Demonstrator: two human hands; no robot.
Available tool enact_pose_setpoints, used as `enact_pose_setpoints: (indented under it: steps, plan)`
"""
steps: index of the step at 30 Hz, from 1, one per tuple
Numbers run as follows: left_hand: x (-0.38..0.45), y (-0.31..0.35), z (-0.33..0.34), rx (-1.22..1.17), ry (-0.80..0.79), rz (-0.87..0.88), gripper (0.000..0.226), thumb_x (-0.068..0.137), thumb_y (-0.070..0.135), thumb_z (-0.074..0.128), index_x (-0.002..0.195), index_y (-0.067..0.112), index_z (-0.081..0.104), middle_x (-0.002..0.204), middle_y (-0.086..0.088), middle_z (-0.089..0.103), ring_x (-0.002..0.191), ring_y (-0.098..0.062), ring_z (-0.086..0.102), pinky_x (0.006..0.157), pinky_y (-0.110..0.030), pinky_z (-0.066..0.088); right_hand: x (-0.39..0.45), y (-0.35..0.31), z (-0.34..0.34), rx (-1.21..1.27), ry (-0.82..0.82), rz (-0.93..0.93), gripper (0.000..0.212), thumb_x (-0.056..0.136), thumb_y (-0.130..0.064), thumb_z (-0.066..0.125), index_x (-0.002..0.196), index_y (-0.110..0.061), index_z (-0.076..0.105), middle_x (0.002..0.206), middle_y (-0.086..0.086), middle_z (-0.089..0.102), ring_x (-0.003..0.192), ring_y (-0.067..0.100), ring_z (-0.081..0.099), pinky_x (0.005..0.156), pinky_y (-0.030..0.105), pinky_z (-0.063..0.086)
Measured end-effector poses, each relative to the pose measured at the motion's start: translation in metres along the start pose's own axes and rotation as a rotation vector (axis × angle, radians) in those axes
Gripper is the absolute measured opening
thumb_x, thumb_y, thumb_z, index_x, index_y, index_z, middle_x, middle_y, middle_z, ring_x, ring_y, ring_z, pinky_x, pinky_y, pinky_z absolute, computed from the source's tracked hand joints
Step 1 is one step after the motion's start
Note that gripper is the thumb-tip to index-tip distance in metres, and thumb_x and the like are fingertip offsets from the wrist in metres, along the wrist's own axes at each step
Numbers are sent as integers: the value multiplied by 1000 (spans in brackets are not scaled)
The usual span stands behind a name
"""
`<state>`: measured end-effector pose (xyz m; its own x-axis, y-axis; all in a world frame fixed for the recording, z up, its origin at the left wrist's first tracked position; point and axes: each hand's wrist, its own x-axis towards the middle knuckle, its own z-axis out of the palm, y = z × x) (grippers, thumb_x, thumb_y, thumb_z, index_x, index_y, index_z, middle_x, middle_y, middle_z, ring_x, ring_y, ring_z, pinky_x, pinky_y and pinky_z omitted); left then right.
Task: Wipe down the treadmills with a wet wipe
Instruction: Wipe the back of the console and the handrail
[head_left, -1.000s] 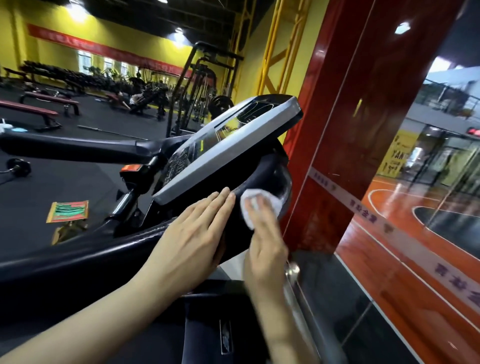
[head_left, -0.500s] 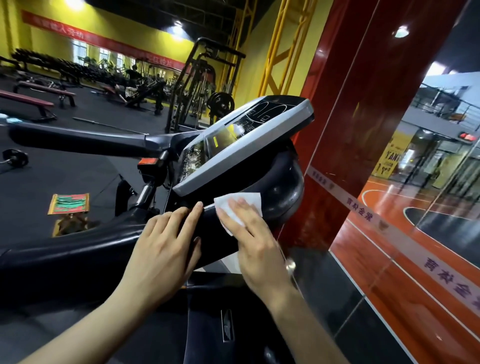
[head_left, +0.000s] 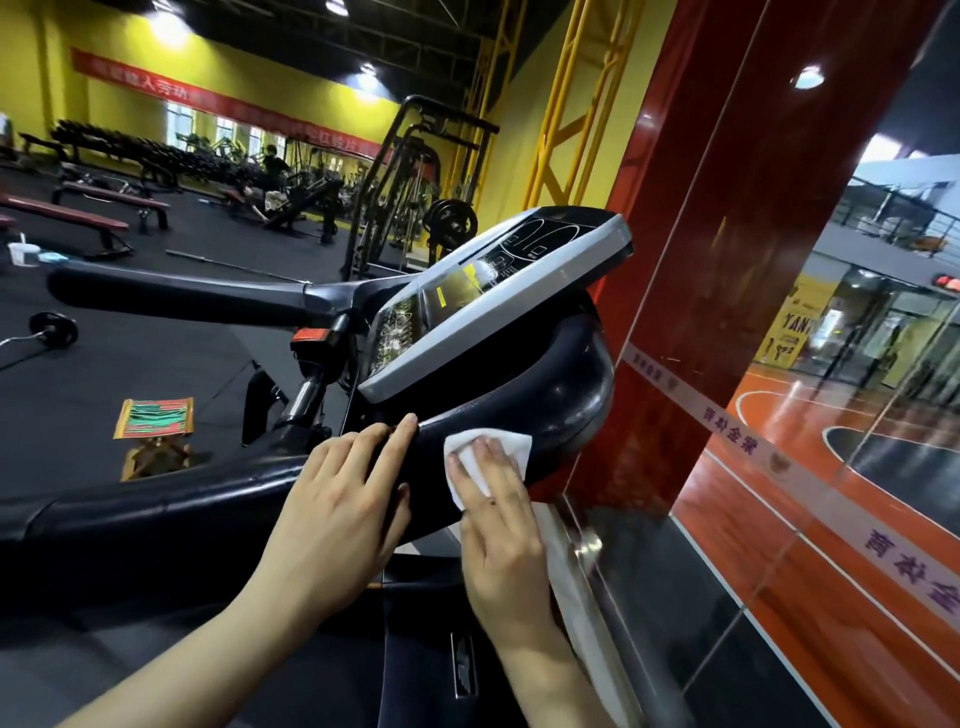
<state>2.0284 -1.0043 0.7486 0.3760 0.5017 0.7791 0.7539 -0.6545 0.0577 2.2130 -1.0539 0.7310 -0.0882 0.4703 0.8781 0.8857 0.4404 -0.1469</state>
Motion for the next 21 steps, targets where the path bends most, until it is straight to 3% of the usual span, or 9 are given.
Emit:
enact_pose_setpoints:
  steps: [3, 8, 11, 14, 17, 21]
  plan:
    - [0, 1, -1, 1, -5, -12, 62, 97, 32, 44, 154, 7, 40, 132, -14, 56, 118, -33, 56, 103, -43, 43, 6, 20, -5, -16, 23, -63, 42, 103, -2, 37, 139, -11, 59, 151, 6, 48, 145, 25, 40, 111, 56, 40]
    - [1, 3, -2, 21, -15, -31, 62, 97, 31, 45, 155, 9, 39, 134, -12, 56, 119, -33, 56, 104, -42, 43, 57, 75, -25, 98, 354, 287, 49, 96, 9, 44, 139, -11, 59, 149, 4, 52, 140, 21, 47, 108, 51, 45]
    - [0, 4, -3, 12, -39, -50, 62, 99, 32, 45, 157, 12, 36, 138, -8, 55, 123, -29, 53, 108, -39, 40, 56, 72, -16, 130, 407, 279, 48, 97, 15, 42, 137, -5, 59, 151, 9, 49, 143, 25, 44, 110, 55, 43]
    - [1, 3, -7, -9, -75, -51, 62, 100, 34, 46, 158, 16, 33, 145, -3, 52, 129, -24, 50, 112, -35, 36, 27, 40, 7, 95, 316, 139, 47, 95, 13, 40, 136, -2, 59, 151, 15, 47, 144, 30, 41, 112, 61, 38]
    - [1, 1, -12, -35, -123, -41, 64, 100, 34, 46, 159, 16, 30, 155, 0, 44, 139, -19, 44, 115, -33, 34, 0, 1, 25, 42, 112, -70, 48, 93, 11, 48, 137, -6, 59, 150, 12, 49, 144, 28, 41, 114, 57, 37]
    - [-18, -10, -23, 18, -149, -93, 66, 98, 35, 48, 160, 19, 30, 161, 2, 36, 146, -18, 37, 119, -38, 31, 9, 14, 13, 22, 30, -172, 52, 91, 11, 53, 138, -11, 59, 148, 9, 51, 143, 24, 42, 116, 51, 36]
